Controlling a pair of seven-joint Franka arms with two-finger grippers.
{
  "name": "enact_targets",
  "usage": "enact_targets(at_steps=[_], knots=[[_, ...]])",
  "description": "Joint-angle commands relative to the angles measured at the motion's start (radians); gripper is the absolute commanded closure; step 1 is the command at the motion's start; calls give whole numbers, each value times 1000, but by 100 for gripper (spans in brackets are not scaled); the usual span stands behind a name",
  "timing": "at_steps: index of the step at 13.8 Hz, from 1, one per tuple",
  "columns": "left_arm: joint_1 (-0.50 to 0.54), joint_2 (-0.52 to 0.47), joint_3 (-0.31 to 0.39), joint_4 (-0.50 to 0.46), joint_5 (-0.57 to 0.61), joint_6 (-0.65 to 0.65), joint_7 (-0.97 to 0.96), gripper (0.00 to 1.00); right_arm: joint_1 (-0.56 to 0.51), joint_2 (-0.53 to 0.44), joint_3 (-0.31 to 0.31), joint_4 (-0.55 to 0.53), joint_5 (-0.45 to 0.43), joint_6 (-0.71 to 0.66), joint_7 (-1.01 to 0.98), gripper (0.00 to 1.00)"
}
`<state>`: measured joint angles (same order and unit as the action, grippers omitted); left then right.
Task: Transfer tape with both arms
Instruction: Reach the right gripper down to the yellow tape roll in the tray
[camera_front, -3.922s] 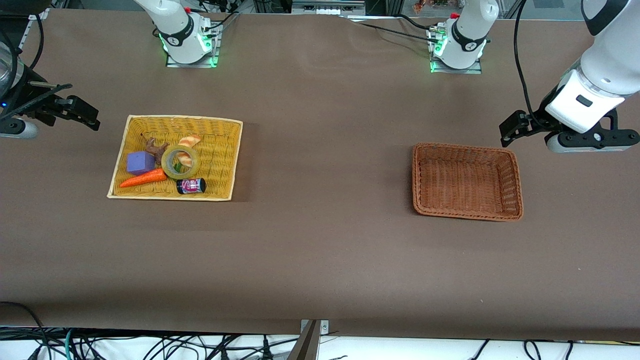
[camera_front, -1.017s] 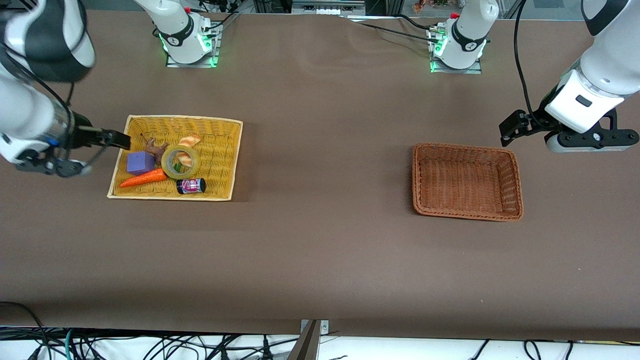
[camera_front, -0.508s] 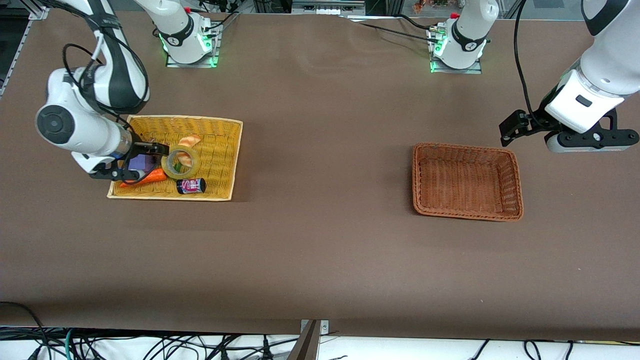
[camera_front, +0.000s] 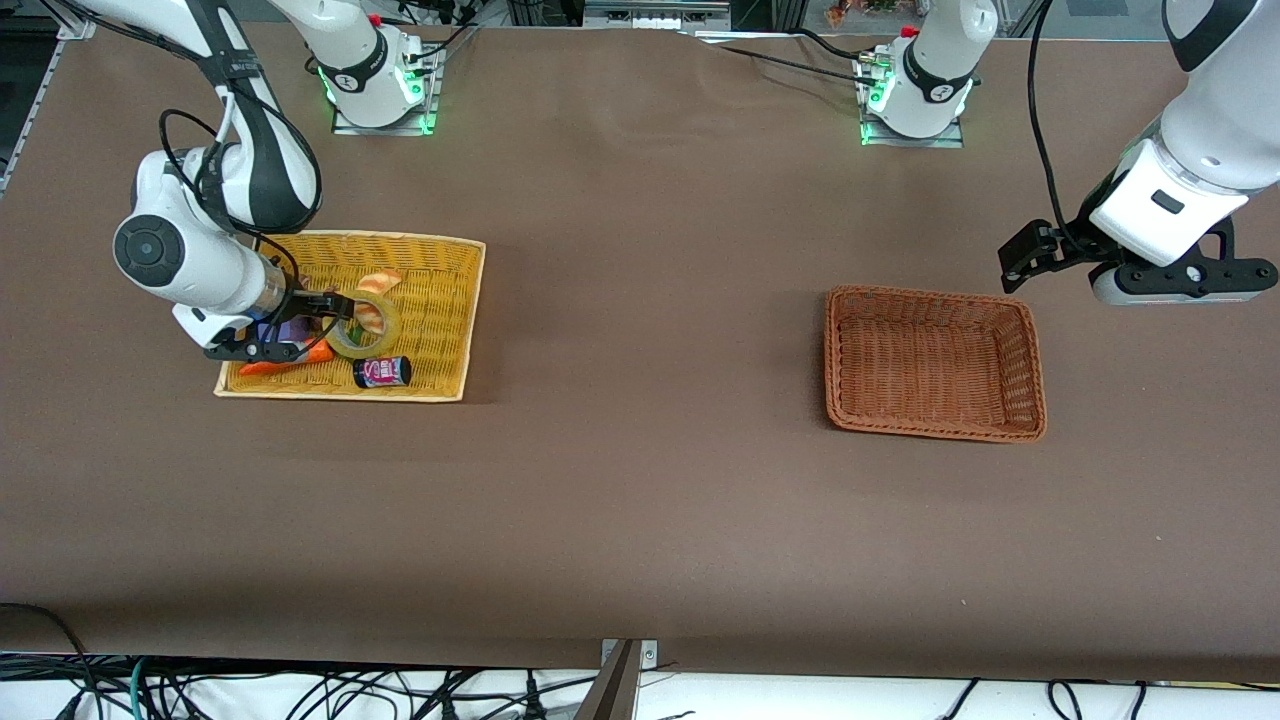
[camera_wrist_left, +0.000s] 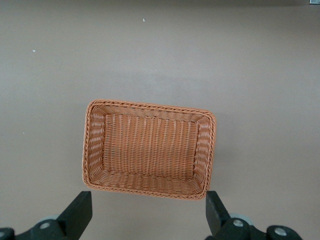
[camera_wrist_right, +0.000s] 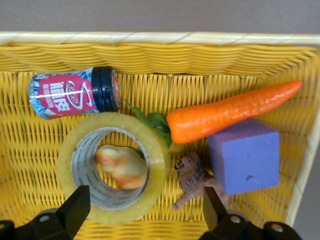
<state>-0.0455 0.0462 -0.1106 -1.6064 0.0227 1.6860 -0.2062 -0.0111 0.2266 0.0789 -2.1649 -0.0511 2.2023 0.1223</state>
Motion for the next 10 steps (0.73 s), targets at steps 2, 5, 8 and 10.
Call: enact_targets(at_steps=[2, 5, 8, 10], knots=[[-7, 1, 6, 17, -6, -19, 22, 0, -6, 45, 4, -9, -12, 71, -12, 0], [-5, 1, 6, 17, -6, -19, 22, 0, -6, 66, 2, -10, -13, 86, -13, 0], [-7, 1, 6, 17, -6, -19, 22, 0, -7, 68, 2, -24, -13, 100, -13, 0], [-7, 1, 6, 17, -6, -19, 22, 0, -7, 68, 1, -61, -13, 155, -13, 0]])
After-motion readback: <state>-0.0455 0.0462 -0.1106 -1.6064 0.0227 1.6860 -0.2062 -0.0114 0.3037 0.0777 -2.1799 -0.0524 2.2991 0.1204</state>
